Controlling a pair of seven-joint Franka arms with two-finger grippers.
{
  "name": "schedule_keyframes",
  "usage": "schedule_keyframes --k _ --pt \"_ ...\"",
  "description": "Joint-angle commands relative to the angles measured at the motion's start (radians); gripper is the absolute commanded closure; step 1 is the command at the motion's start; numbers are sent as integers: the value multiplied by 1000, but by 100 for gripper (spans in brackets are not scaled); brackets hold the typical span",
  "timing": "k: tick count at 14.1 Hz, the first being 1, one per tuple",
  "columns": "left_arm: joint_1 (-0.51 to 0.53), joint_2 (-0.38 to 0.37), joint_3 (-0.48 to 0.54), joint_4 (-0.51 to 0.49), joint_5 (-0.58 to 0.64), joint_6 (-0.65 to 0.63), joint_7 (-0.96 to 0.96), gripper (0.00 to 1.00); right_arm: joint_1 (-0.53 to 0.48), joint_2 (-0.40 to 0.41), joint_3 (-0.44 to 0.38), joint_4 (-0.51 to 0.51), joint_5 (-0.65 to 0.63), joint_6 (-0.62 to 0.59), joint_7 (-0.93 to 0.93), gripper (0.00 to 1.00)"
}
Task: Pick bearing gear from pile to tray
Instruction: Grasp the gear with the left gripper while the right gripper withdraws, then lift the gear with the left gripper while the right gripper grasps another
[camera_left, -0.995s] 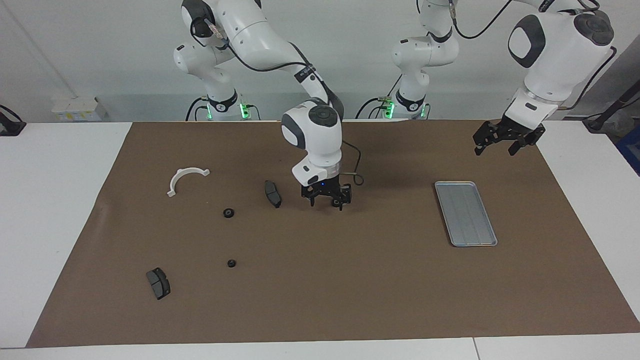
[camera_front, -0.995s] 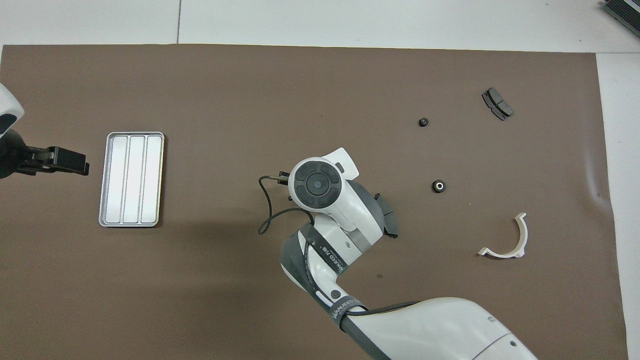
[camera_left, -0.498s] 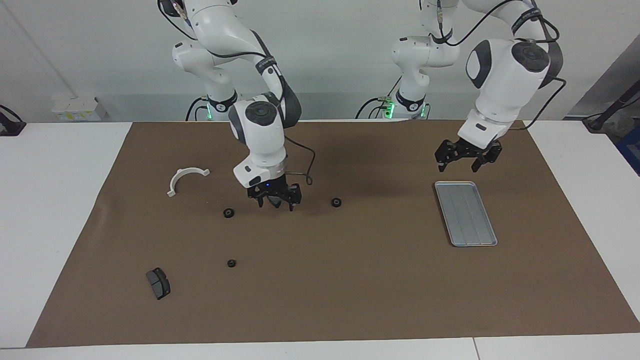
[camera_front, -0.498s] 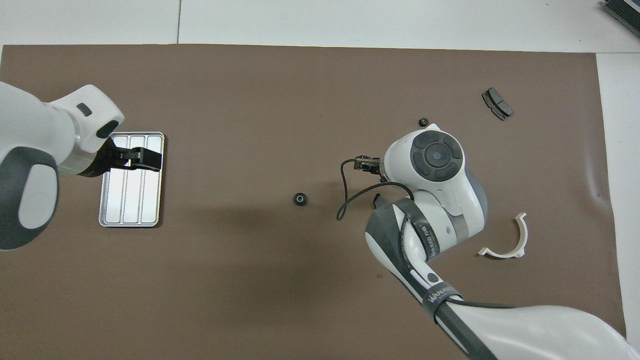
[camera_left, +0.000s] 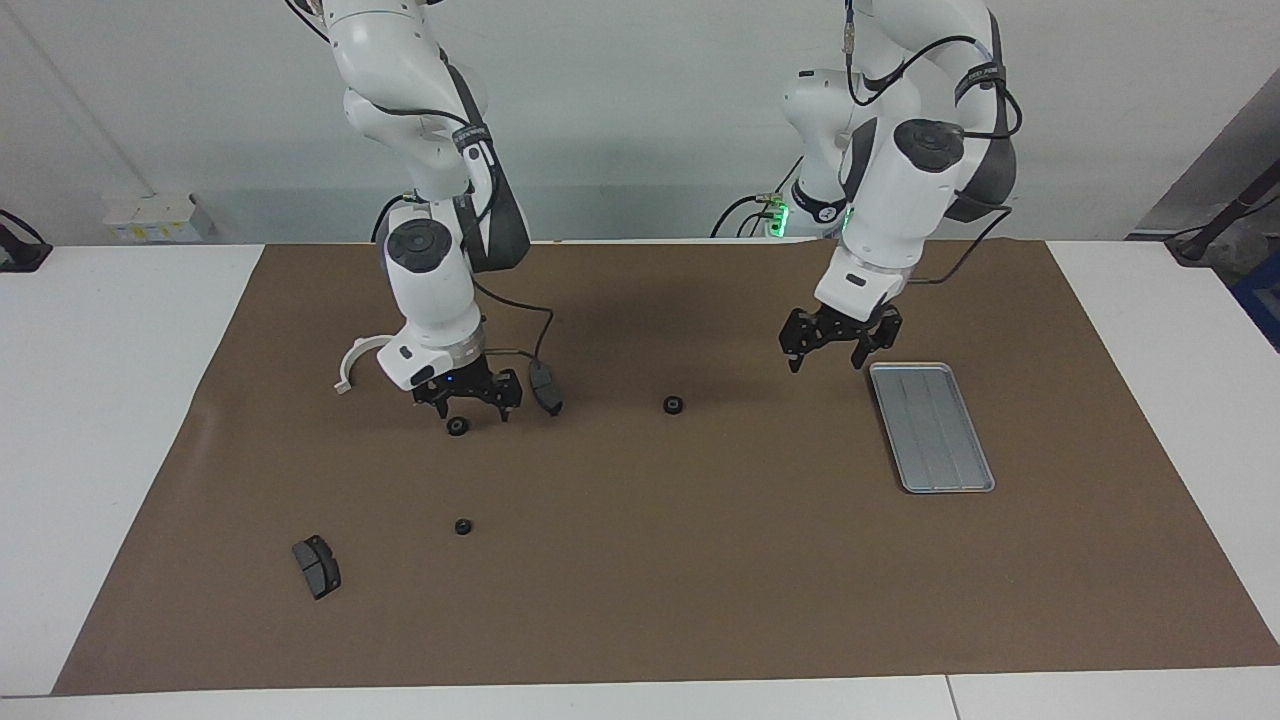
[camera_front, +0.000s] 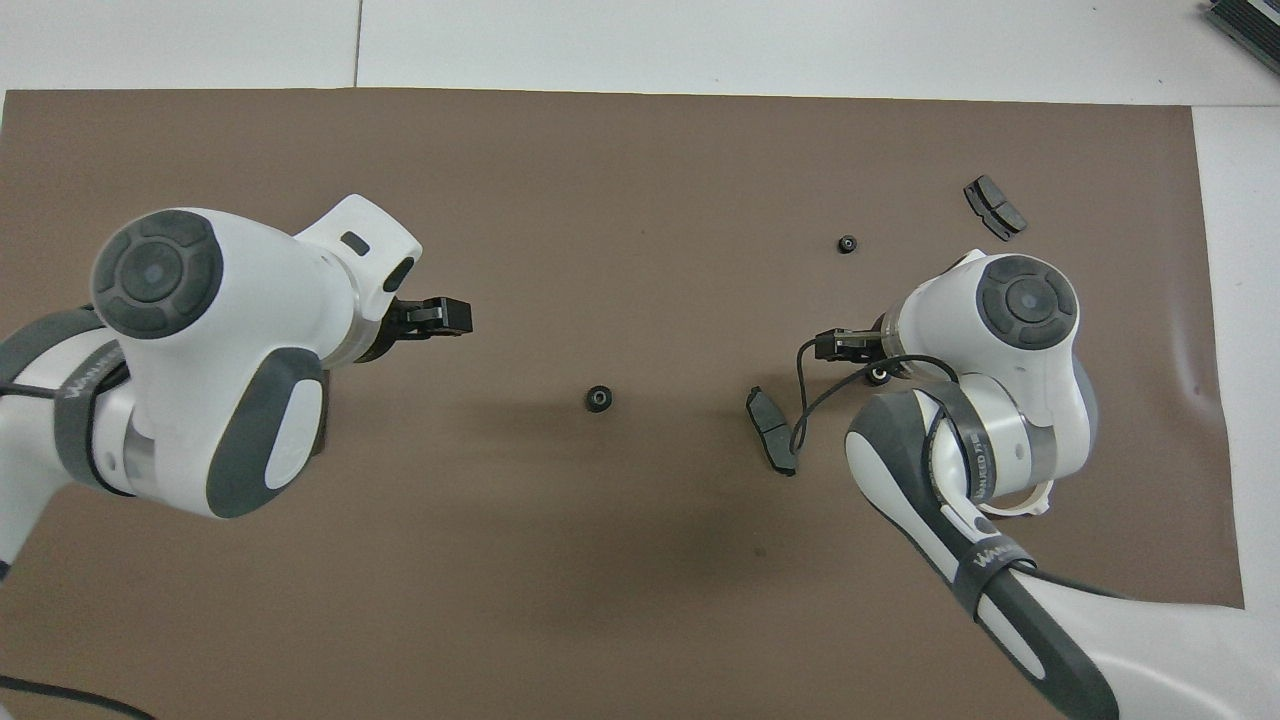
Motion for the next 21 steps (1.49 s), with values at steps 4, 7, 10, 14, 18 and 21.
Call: schedule_keyframes --k 4,7,10,14,18,21 --pt "-145 172 15 28 -14 177 -85 0 -35 -33 13 -120 26 115 -66 16" --pt "-201 213 15 34 -14 219 -140 0 -54 -21 15 -122 26 135 -67 19" --pt "-251 237 13 29 -16 213 -142 0 -61 -13 15 -126 26 142 -73 23" --pt "-283 255 13 17 -16 210 -157 0 -72 10 15 -126 26 187 -72 24" --pt "-288 277 13 13 -16 220 -156 0 -69 31 15 -122 26 211 -63 30" --pt "-290 305 13 20 -16 242 -151 0 -69 33 15 -117 26 209 -61 47"
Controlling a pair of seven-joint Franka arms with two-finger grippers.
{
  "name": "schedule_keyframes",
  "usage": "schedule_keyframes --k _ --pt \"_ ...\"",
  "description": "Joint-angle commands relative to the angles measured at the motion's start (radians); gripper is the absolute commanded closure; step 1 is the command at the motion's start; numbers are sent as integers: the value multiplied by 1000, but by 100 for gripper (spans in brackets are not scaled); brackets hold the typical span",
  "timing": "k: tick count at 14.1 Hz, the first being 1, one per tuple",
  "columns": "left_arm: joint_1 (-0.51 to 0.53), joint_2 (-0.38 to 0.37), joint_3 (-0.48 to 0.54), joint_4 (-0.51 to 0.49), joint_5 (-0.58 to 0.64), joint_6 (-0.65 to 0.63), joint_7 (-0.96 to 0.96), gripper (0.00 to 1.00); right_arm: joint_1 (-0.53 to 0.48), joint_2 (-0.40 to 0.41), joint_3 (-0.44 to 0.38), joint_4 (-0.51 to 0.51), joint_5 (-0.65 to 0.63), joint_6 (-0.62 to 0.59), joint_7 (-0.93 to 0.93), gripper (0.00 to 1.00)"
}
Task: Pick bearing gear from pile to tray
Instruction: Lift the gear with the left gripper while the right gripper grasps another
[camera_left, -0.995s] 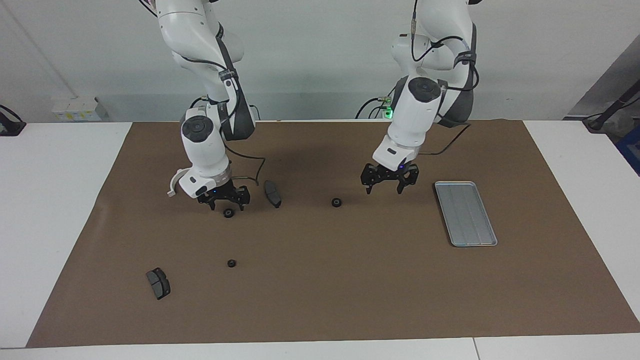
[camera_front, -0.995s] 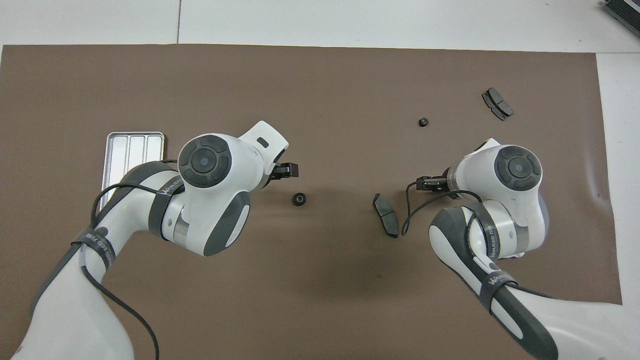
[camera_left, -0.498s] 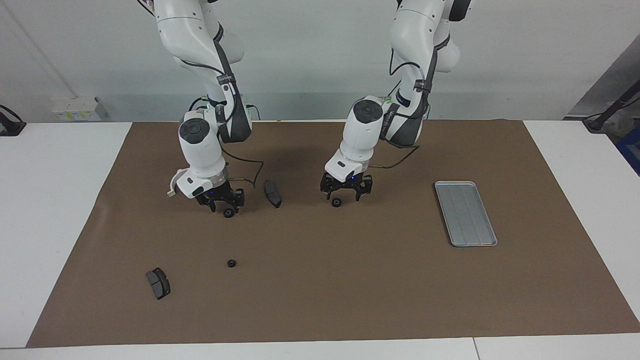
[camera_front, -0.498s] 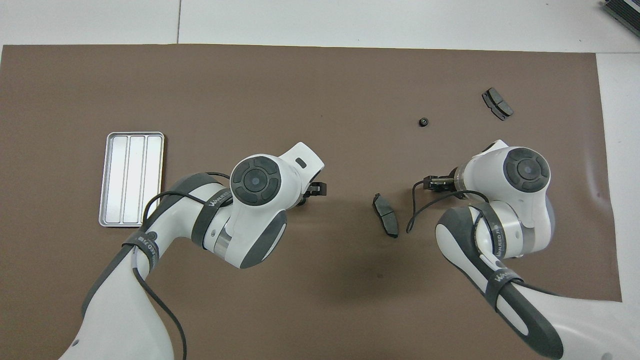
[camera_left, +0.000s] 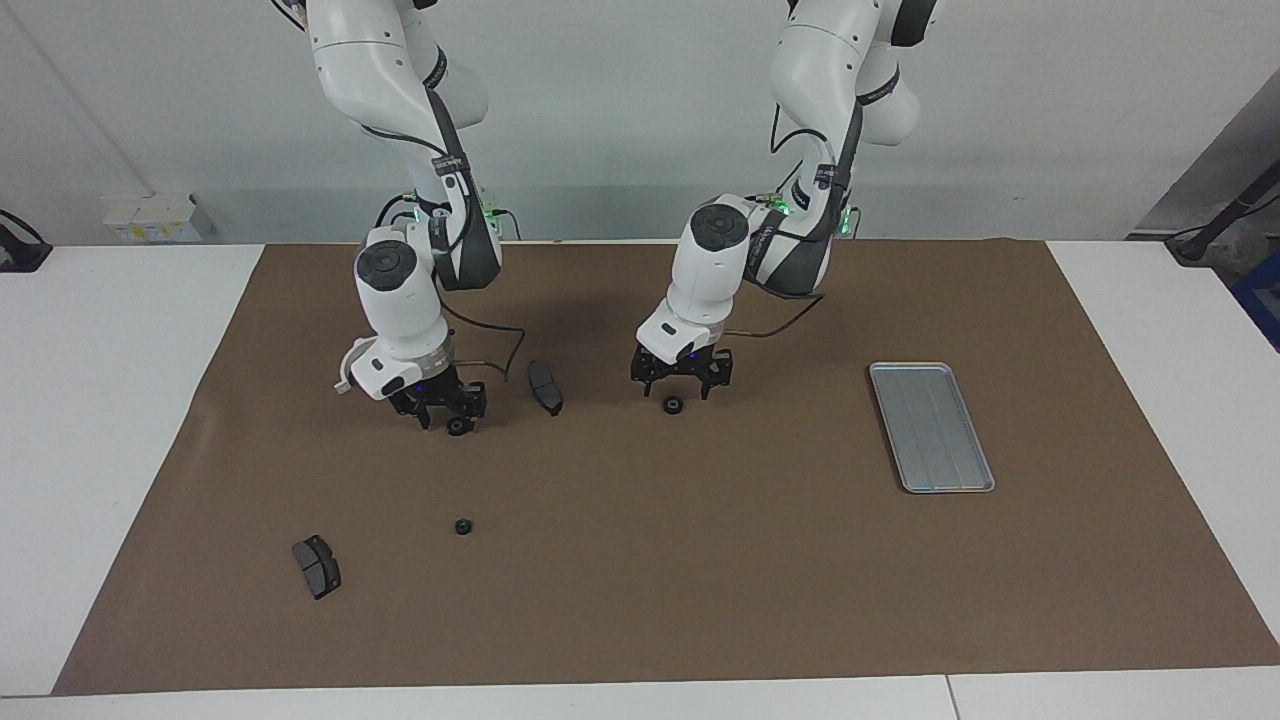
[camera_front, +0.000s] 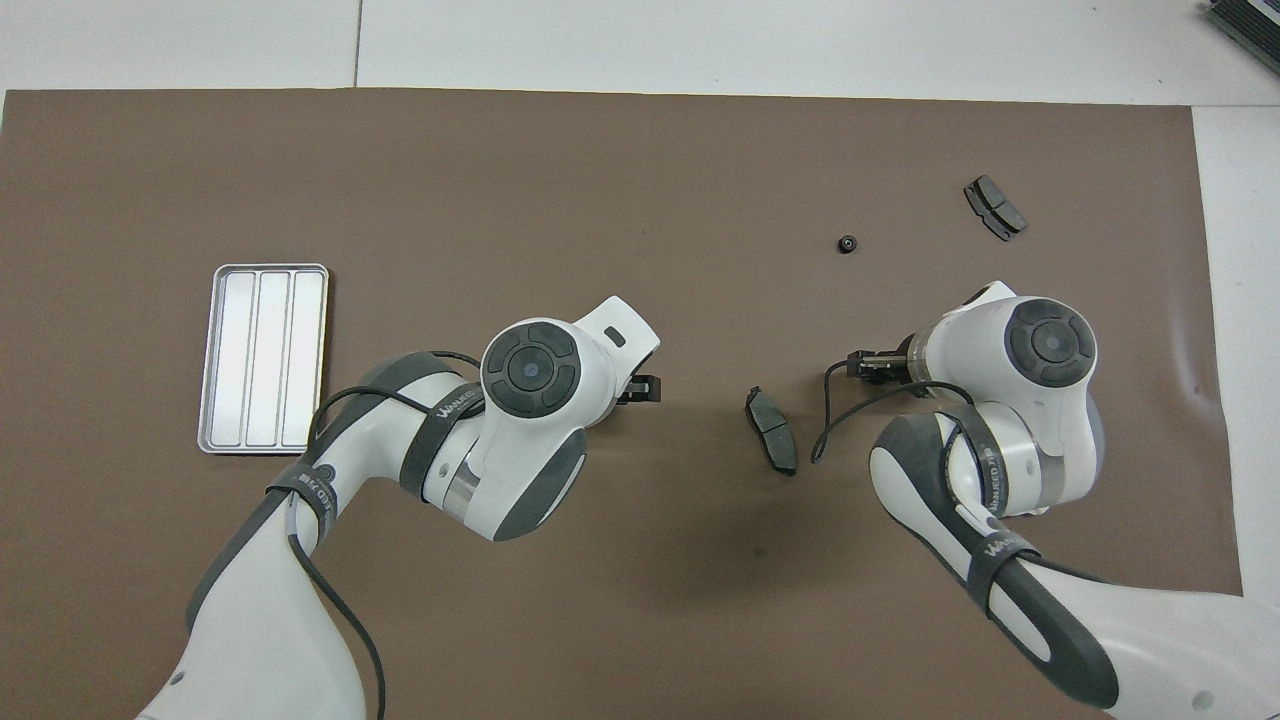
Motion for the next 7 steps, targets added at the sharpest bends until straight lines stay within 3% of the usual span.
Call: schedule_keyframes --k 1,5,7 --pt "-13 17 14 5 -12 21 5 0 -12 2 11 -5 26 21 -29 55" --pt "-16 33 14 1 -12 18 5 3 -7 1 13 -2 27 14 -27 89" --pt "-16 39 14 1 -12 19 5 12 -5 1 15 17 27 8 -27 94"
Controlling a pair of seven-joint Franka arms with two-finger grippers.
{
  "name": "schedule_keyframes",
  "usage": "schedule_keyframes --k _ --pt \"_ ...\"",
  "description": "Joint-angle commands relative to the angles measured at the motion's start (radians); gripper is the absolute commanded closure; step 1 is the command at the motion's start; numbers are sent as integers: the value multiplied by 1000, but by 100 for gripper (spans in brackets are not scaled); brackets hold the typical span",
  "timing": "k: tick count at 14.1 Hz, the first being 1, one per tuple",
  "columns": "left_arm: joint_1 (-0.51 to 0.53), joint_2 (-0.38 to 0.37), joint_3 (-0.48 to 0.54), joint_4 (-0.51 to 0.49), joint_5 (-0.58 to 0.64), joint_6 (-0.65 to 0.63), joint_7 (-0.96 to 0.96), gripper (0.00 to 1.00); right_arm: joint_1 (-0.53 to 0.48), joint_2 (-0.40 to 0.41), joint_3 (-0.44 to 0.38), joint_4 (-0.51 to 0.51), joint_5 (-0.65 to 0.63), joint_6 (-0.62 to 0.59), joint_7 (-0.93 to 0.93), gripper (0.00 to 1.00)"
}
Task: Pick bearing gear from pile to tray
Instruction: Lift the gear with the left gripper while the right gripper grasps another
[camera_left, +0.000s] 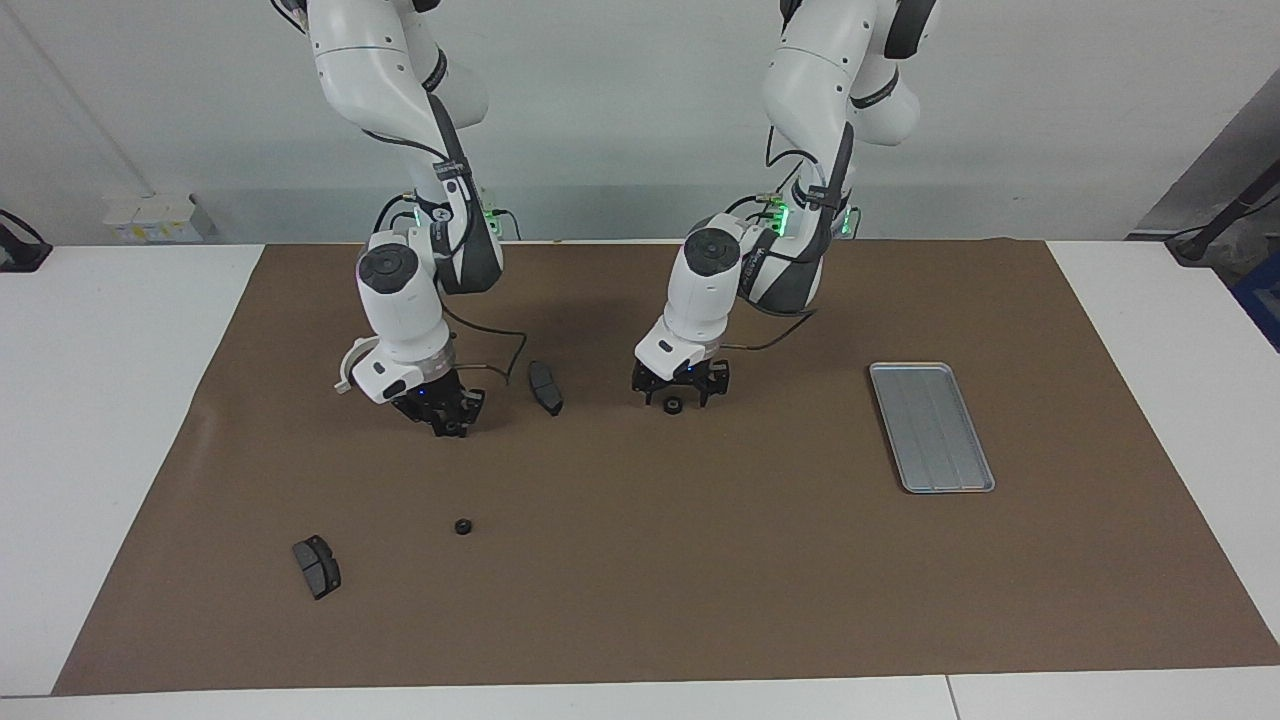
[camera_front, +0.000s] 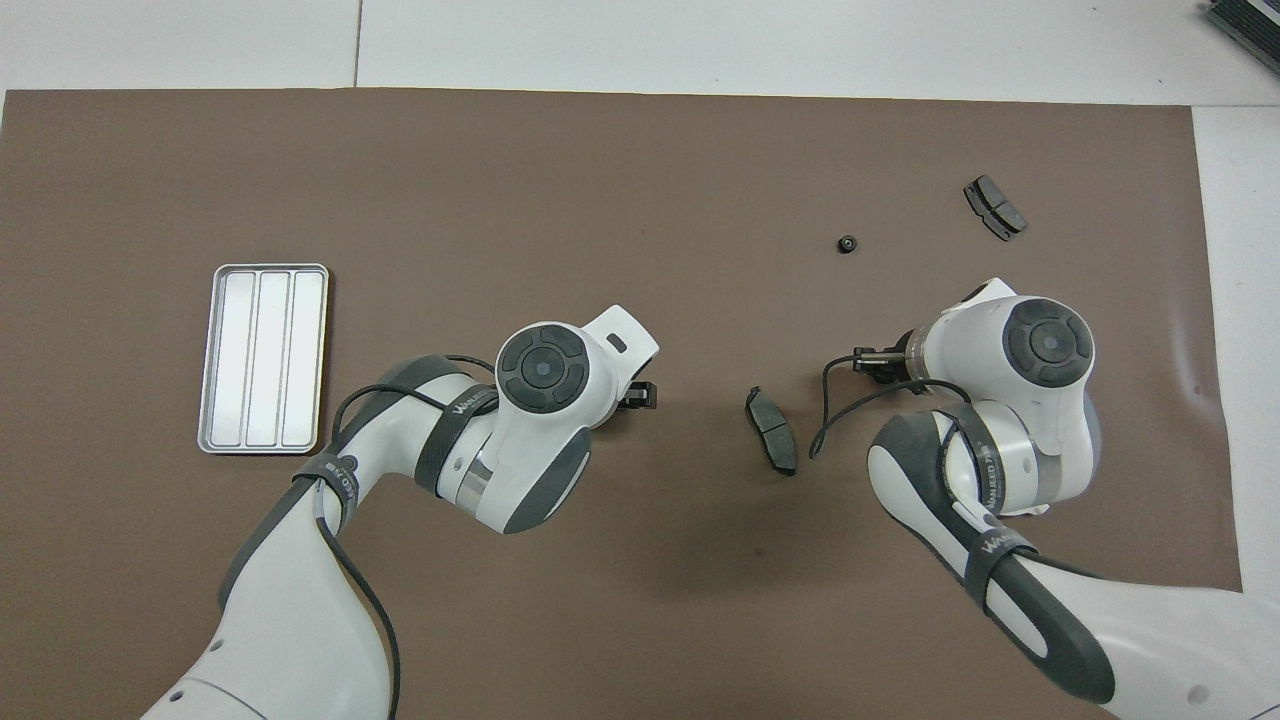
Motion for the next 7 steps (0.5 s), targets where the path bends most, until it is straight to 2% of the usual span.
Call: schedule_keyframes --k 1,7 --pt "-14 11 13 1 -12 11 4 18 -6 4 12 25 27 7 -27 95" --pt "-14 11 13 5 -12 5 4 47 -7 19 12 111 27 -53 -27 97"
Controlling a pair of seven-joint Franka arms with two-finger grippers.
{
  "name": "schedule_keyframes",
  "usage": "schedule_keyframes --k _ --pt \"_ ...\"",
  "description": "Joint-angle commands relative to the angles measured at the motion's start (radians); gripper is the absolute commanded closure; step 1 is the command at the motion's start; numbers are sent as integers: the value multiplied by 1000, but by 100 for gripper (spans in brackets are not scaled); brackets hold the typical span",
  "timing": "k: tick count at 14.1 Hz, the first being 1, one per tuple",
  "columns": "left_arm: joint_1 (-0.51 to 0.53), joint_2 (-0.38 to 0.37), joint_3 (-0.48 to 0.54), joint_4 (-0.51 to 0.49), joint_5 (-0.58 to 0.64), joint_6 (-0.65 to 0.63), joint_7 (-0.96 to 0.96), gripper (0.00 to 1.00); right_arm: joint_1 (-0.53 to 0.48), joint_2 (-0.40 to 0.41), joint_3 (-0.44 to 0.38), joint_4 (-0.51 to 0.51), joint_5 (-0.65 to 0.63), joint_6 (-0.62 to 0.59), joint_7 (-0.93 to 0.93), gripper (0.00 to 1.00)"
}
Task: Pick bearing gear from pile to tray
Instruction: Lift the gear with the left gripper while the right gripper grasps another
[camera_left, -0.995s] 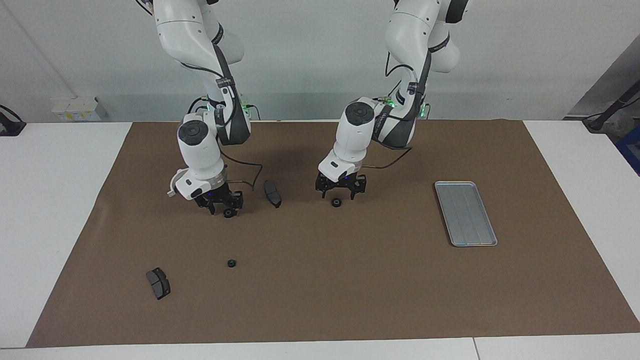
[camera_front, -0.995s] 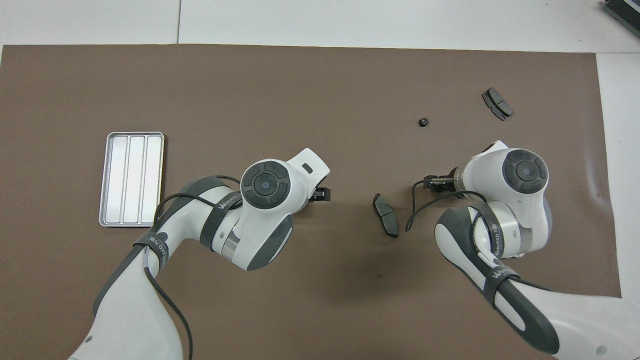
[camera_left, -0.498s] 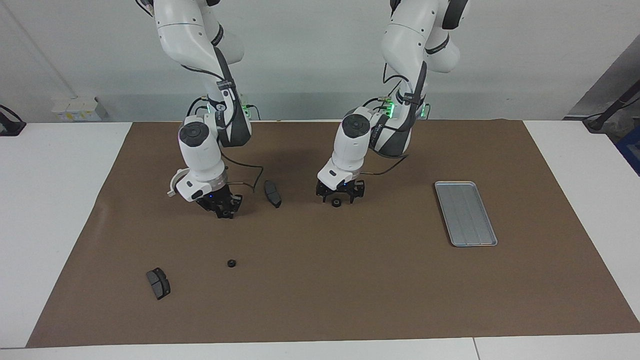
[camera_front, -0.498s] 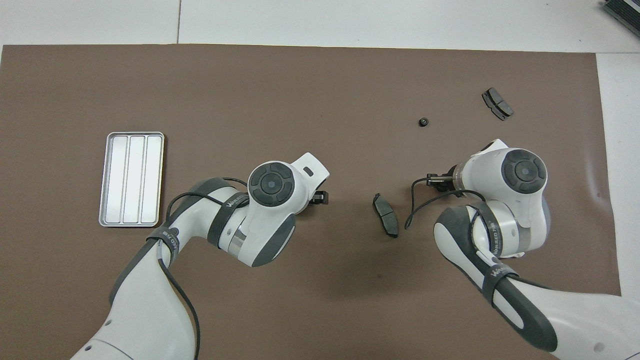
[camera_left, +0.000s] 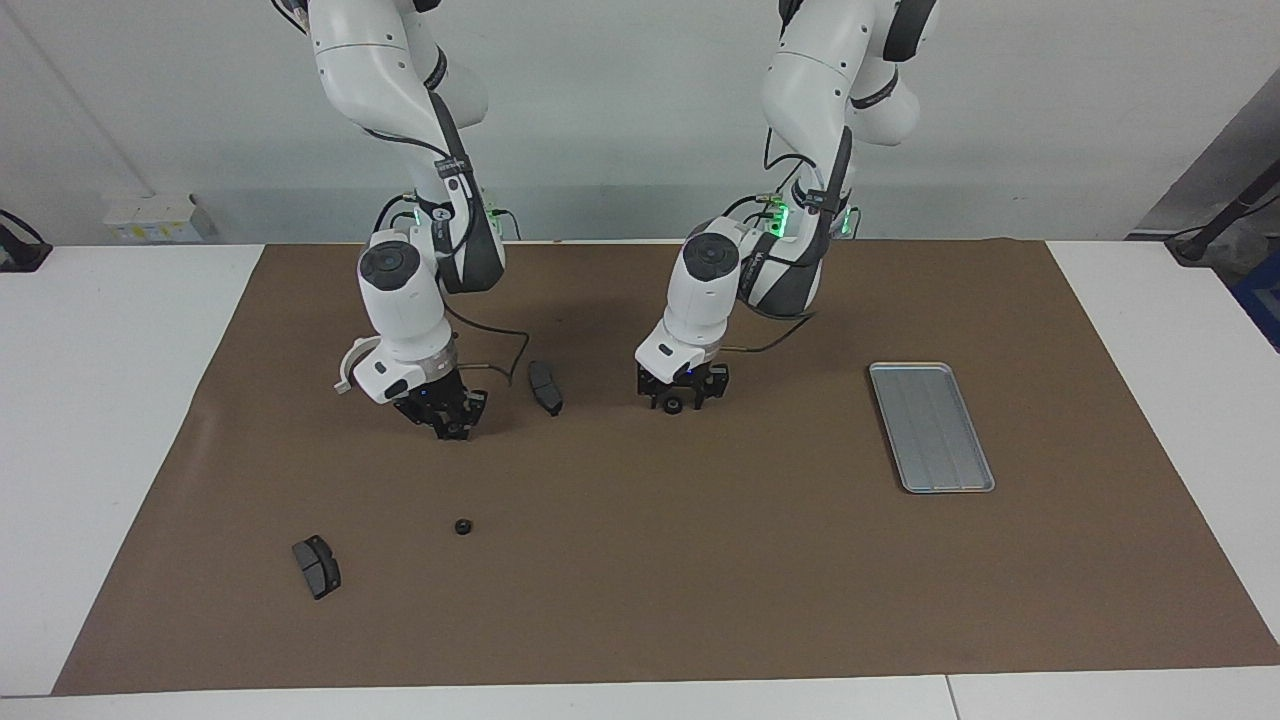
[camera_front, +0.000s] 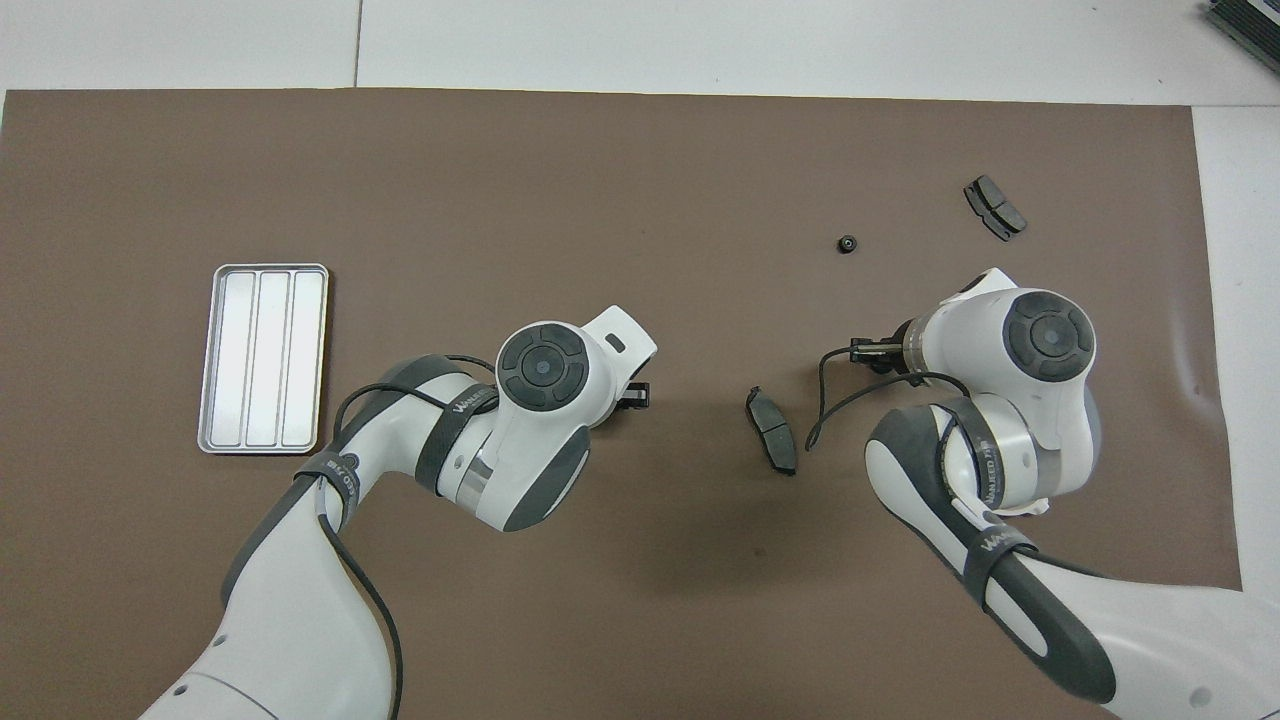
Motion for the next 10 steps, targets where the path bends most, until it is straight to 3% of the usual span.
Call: schedule_keyframes --k 1,4,10 --pt "-14 8 6 3 -12 6 3 50 -5 15 8 47 27 -35 -26 97" --pt "-11 8 6 6 -12 4 3 58 4 9 24 103 27 -128 6 98" --pt "-9 8 6 11 -12 -12 3 76 110 21 33 151 50 -120 197 99"
